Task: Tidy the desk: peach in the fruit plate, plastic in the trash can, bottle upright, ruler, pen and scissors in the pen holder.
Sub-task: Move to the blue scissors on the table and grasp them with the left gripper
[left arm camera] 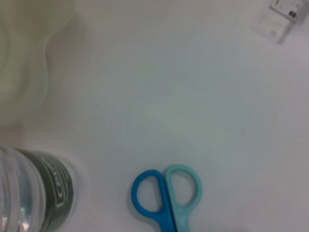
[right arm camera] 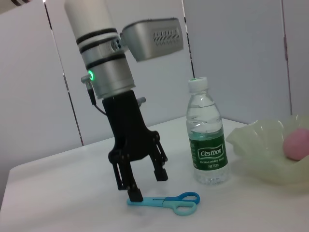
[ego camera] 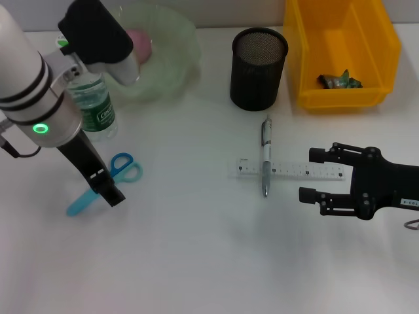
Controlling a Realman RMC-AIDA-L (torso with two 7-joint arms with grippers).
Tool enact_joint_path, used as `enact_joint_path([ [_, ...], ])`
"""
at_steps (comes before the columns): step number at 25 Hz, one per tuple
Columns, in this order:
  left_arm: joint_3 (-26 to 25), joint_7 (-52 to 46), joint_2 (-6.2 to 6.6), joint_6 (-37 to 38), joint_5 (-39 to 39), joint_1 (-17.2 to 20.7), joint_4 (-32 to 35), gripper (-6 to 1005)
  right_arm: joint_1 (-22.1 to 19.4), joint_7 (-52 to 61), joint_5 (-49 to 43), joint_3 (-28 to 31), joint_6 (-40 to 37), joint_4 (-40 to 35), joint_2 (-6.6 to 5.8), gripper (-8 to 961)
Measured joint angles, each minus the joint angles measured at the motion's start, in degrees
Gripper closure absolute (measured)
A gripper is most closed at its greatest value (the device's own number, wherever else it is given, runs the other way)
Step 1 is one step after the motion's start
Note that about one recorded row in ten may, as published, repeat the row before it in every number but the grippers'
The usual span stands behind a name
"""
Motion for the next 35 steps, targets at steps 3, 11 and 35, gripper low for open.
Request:
enact_joint_path([
  [3, 0.38, -0.11, -0.01, -2.02, 0.64, -0.22, -2.34, 216, -0.02, 0.04, 0.0, 0.0, -0.02, -0.01, 0.1, 143],
  [11, -0.11, 0.11, 0.12, -5.86, 1.88, -0.47, -5.41, 250, -0.04, 0.09, 0.0, -0.01, -0.07, -0.01, 0.18, 143],
  [35, 0.28, 0.58, 0.16, -9.13, 1.89, -0.99, -8.34, 507, -0.03, 0.16, 0.09, -0.01, -0.06, 0.0, 0.16, 143],
])
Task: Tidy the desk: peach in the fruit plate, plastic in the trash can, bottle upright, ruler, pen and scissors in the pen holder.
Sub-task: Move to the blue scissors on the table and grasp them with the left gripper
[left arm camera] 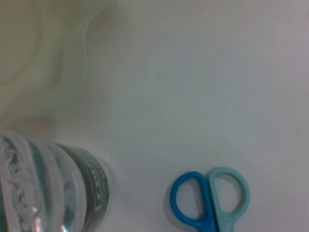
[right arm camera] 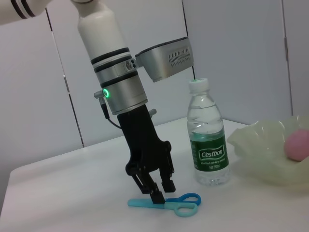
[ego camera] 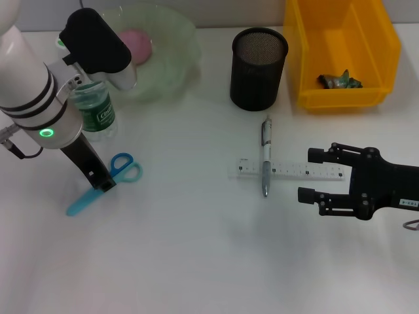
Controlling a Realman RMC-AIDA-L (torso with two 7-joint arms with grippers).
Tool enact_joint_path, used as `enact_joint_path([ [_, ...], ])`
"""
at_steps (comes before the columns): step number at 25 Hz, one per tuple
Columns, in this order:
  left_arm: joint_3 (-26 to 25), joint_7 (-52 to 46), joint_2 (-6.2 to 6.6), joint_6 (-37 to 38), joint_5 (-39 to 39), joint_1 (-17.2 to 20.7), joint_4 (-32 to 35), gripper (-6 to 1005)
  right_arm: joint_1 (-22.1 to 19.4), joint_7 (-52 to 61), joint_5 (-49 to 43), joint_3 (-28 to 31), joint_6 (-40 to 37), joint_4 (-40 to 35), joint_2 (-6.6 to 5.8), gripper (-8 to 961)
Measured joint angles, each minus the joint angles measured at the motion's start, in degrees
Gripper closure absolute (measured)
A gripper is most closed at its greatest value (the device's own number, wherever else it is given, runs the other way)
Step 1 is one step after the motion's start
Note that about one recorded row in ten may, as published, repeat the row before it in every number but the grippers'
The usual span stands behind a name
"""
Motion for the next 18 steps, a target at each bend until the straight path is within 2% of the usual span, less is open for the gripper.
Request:
enact_joint_path([
  [5, -0.07, 0.03, -0.02, 0.12, -0.03, -0.3, -0.69, 642, 0.0, 0.0, 0.01, 0.0, 0.22, 0.0, -0.03, 143],
  [18, -0.36, -0.08, -0.09, -0.71, 0.01, -1.79, -4.16, 645, 0.09, 0.0, 0.13, 0.0, 0.33, 0.0, -0.17, 143],
])
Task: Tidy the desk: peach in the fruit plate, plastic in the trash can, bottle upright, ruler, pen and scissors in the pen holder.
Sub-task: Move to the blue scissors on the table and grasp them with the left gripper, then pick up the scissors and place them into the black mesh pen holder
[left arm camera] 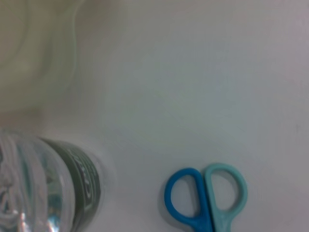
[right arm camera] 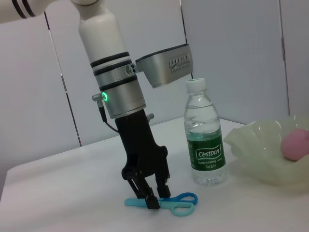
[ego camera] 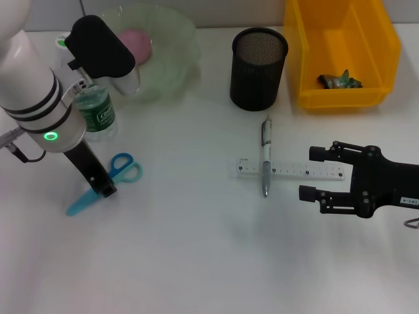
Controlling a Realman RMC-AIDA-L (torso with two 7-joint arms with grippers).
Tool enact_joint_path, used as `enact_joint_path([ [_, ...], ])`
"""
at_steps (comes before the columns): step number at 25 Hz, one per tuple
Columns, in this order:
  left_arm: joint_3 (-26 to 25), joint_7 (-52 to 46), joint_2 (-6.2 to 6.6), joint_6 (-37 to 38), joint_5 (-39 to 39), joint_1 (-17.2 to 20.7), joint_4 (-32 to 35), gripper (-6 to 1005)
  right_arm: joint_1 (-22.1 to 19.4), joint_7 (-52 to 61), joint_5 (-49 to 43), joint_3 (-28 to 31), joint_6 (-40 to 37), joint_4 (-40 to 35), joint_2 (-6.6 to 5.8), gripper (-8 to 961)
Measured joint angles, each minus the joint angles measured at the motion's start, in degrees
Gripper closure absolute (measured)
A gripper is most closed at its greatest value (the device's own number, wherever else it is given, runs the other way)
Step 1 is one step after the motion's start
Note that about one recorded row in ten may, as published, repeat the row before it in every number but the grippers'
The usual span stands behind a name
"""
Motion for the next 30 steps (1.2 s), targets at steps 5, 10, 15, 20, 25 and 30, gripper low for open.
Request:
enact_joint_path([
  [5, 0.0, 0.07, 0.0, -0.44, 0.0, -0.52, -1.54, 647, -0.02, 0.0, 0.07, 0.0, 0.12, 0.0, 0.0, 142],
  [10, 0.0, 0.09, 0.03, -0.63, -0.01, -0.59, -1.65, 648, -0.07, 0.0, 0.07, 0.0, 0.12, 0.0, 0.02, 142],
  [15, 0.0, 0.11, 0.09, -0.73, -0.01, -0.64, -1.75, 690, -0.09, 0.0, 0.07, 0.0, 0.1, 0.0, 0.02, 142],
  [20, 0.0, 0.12, 0.09, -0.65, -0.01, -0.74, -1.77, 771, -0.09, 0.0, 0.07, 0.0, 0.06, 0.0, 0.02, 142],
  [25, -1.16, 0.63, 0.09, 0.26, -0.37, -0.76, -0.99, 771, -0.09, 0.0, 0.07, 0.0, -0.01, 0.02, 0.02, 142],
  [30, -8.49, 5.62, 0.12, 4.94, -5.17, -0.25, 2.96, 771, -0.09, 0.0, 0.09, 0.09, 0.06, 0.1, 0.01, 142],
])
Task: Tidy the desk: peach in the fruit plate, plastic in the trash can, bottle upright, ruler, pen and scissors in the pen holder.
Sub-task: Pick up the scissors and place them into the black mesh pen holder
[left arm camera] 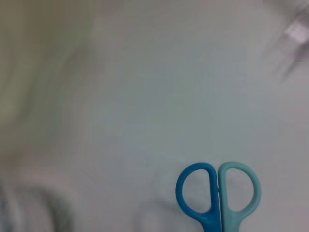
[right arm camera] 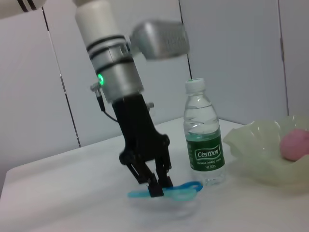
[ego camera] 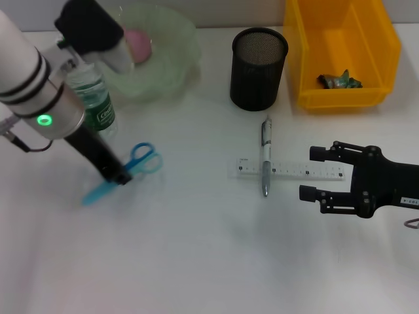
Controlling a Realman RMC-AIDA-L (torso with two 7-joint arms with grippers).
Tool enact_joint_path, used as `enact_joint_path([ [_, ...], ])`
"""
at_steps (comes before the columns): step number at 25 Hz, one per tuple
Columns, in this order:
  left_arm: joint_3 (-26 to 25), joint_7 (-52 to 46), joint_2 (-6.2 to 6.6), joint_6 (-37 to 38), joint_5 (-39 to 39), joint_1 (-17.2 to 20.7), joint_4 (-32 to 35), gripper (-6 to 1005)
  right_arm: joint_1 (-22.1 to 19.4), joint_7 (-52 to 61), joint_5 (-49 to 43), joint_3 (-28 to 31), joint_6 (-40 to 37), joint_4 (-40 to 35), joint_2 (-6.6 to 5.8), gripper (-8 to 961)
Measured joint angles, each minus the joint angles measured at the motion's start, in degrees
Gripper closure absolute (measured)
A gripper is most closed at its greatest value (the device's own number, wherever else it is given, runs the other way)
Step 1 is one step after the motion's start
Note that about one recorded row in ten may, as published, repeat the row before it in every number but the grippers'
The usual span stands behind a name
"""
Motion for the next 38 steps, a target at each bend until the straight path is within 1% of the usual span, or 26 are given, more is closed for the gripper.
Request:
enact_joint_path([
  [2, -5.13, 4.67, 0.18, 3.02, -6.61, 0.64, 1.85, 771, 0.0, 0.0, 0.0, 0.01, 0.02, 0.07, -0.01, 142],
  [4, -8.2, 7.35, 0.21, 4.31, -10.12, 0.87, 2.07, 771, 0.0, 0.0, 0.0, 0.01, 0.05, 0.11, -0.04, 142],
  [5, -13.21, 11.72, 0.34, 5.6, -15.24, 1.02, 0.96, 771, 0.0, 0.0, 0.01, 0.01, 0.06, 0.12, -0.05, 142],
  [6, -13.21, 11.72, 0.34, 5.6, -15.24, 1.02, 0.96, 771, 0.0, 0.0, 0.01, 0.01, 0.06, 0.12, -0.05, 142],
  [10, -19.4, 21.45, 0.37, 6.51, -24.94, 1.05, -4.7, 770, 0.0, 0.03, 0.09, 0.0, 0.06, -0.05, -0.08, 142],
  [11, -19.4, 21.45, 0.37, 6.51, -24.94, 1.05, -4.7, 770, 0.0, 0.03, 0.09, 0.0, 0.06, -0.05, -0.08, 142],
  [13, -21.53, 25.71, 0.36, 6.31, -29.03, 1.06, -7.84, 770, 0.02, 0.05, 0.09, 0.0, 0.06, -0.09, -0.08, 142],
  [15, -24.12, 32.89, 0.28, 5.8, -36.59, 1.24, -13.54, 770, 0.07, 0.05, 0.09, 0.0, 0.06, -0.1, -0.08, 142],
  [16, -24.12, 32.89, 0.28, 5.8, -36.59, 1.24, -13.54, 770, 0.09, 0.06, 0.07, 0.0, 0.06, -0.11, -0.08, 142],
  [17, -24.72, 35.08, 0.26, 5.44, -39.24, 1.37, -15.67, 770, 0.11, 0.07, 0.06, 0.0, 0.05, -0.11, -0.06, 142],
  [18, -25.28, 38.78, 0.15, 4.44, -44.1, 1.81, -18.78, 770, 0.13, 0.07, 0.03, 0.0, 0.05, -0.11, -0.04, 142],
  [20, -25.44, 43.91, -0.06, 3.14, -50.13, 2.5, -22.5, 770, 0.15, 0.07, -0.07, 0.0, 0.05, -0.11, -0.02, 142],
  [22, -25.44, 43.91, -0.06, 3.14, -50.13, 2.5, -22.5, 770, 0.15, 0.06, -0.08, 0.0, 0.06, -0.11, -0.02, 142],
  [23, -25.21, 51.4, -0.19, 1.89, -58.16, 3.09, -27.72, 770, 0.16, 0.07, -0.09, 0.0, 0.07, -0.09, -0.01, 142],
  [24, -25.13, 53.41, -0.22, 1.55, -60.31, 3.19, -29.23, 770, 0.17, 0.07, -0.11, 0.0, 0.09, -0.08, 0.0, 142],
  [25, -24.97, 59.76, -0.35, 0.36, -66.16, 3.29, -33.57, 770, 0.18, 0.06, -0.16, 0.01, 0.1, -0.09, 0.01, 142],
  [26, -24.97, 59.76, -0.35, 0.36, -66.16, 3.29, -33.57, 770, 0.18, 0.06, -0.16, 0.01, 0.1, -0.09, 0.01, 142],
  [27, -24.93, 62.75, -0.43, -0.3, -68.98, 3.2, -35.97, 770, 0.18, 0.06, -0.18, 0.01, 0.11, -0.1, 0.01, 142],
  [28, -24.86, 68.48, -0.58, -1.74, -73.57, 2.57, -40.61, 770, 0.18, 0.06, -0.2, 0.01, 0.12, -0.11, 0.01, 142],
  [29, -24.86, 68.48, -0.58, -1.74, -73.57, 2.57, -40.61, 770, 0.18, 0.06, -0.2, 0.01, 0.12, -0.11, 0.01, 142],
  [30, -24.87, 74.55, -0.64, -3.55, -78.47, 1.37, -46.0, 770, 0.18, 0.06, -0.22, 0.0, 0.14, -0.11, 0.01, 142],
  [31, -24.87, 74.55, -0.64, -3.55, -78.47, 1.37, -46.0, 770, 0.18, 0.06, -0.22, 0.0, 0.14, -0.11, 0.01, 142],
  [34, -25.1, 82.61, -0.65, -6.53, -84.6, -1.2, -53.21, 770, 0.18, 0.06, -0.22, 0.01, 0.14, -0.11, -0.01, 142],
  [35, -25.63, 87.15, -0.65, -9.07, -87.26, -3.34, -57.29, 771, 0.17, 0.06, -0.22, 0.01, 0.15, -0.11, -0.04, 142],
  [36, -25.63, 87.15, -0.65, -9.07, -87.26, -3.34, -57.29, 771, 0.17, 0.06, -0.22, 0.01, 0.15, -0.11, -0.04, 142],
  [38, -26.88, 90.33, -0.65, -11.87, -88.83, -5.22, -60.49, 771, 0.26, 0.06, -0.22, 0.01, 0.15, -0.11, -0.05, 142],
])
